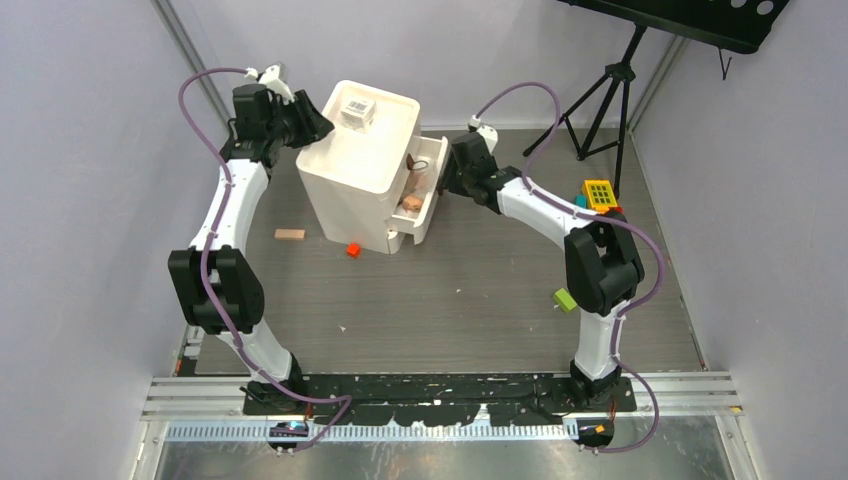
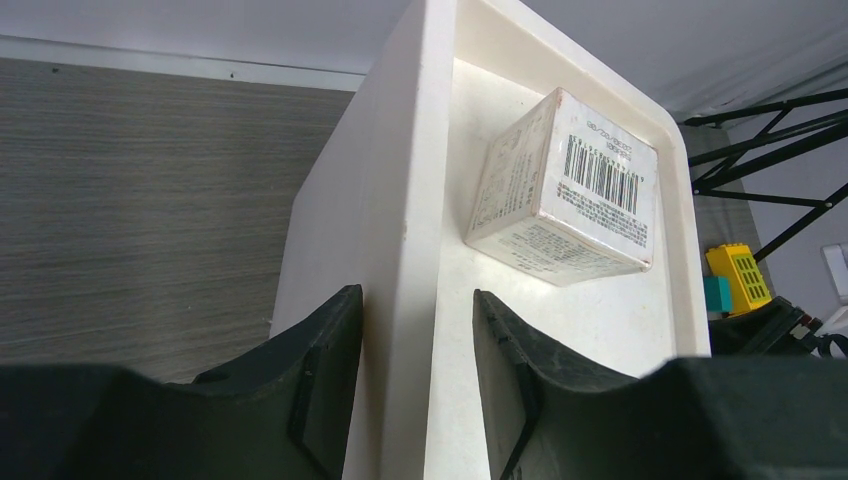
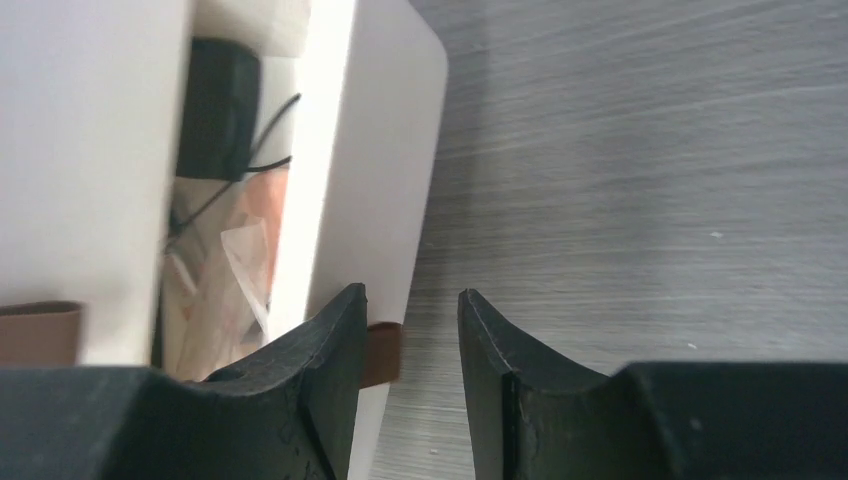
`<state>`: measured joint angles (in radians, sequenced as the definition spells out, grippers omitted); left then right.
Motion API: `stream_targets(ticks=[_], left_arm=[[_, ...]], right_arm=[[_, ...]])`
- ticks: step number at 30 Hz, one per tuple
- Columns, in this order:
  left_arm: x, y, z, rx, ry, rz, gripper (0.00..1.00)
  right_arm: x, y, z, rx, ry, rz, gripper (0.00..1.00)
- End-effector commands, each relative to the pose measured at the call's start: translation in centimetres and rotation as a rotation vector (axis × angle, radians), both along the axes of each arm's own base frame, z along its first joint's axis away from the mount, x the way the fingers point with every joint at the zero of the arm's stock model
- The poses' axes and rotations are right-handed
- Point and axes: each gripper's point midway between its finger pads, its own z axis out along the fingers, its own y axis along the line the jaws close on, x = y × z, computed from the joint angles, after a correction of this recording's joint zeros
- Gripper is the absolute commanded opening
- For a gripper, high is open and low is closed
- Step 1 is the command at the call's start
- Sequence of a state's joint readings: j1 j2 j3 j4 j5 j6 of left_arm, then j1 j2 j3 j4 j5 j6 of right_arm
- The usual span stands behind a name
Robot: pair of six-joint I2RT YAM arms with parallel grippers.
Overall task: Organize the makeup
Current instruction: Close the drawer in the storage box.
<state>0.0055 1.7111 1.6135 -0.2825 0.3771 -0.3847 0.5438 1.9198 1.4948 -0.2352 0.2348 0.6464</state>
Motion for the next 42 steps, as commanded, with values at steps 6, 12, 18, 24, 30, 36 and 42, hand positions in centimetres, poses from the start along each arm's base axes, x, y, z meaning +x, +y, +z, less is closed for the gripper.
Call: stream_targets(ticks=[6,12,18,24,30,36,42], left_arm=[[-0.8,-4.0,0.5,-0.05,-0.011,-0.137,0.45],[-0.9,-4.2,0.6,-0.049,-0.014,-0.143,0.45],[-0.9,-4.5,0.6,-0.049,-0.015,-0.151,0.45],[-1.1,-5.0,0.8,-0.047,-0.017,-0.167,0.45],[-1.2,-5.1,1.0,-0.039,-0.018,-0.167,0.45],[-1.8,-3.9,4.5,-0.007,-0.084,-0.102,0.47],[-3.4,-2.1,9.7,0.012,-0.195,0.005,0.53]], right_arm=[[1.9,5.1,5.3,0.182,-0.131,0.11,0.44],[2.4,6.7,4.2,0.228,-0.103,0.135,0.44],[2.5,8.6,4.2,0.273,-0.109,0.186,0.44],[1.3,11.5,5.3,0.327,-0.115,0.313,0.45],[0.9,12.4,5.6,0.354,-0.128,0.345,0.45],[0.5,5.1,7.1,0.147,-0.205,0.13,0.45],[-1.6,-2.2,9.3,0.062,-0.246,-0.025,0.45]])
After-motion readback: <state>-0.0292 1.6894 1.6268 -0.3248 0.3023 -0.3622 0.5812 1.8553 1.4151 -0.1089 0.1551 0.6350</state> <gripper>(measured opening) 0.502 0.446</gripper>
